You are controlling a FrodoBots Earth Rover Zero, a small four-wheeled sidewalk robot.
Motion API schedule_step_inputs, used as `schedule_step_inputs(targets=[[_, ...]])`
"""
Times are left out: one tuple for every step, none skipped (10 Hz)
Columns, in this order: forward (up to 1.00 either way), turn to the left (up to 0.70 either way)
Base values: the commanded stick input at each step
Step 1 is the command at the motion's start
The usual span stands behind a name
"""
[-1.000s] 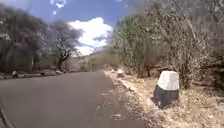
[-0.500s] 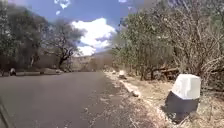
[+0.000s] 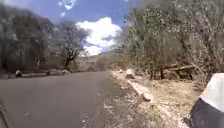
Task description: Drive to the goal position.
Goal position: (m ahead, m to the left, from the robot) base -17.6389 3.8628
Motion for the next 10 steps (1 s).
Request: schedule_step_inputs(targets=[[0.7,0.0],[0.7,0.0],[0.7,0.0],[0.7,0.0],[0.7,0.0],[0.7,0.0],[0.7,0.0],[0.7,0.0],[0.7,0.0],[0.7,0.0]])
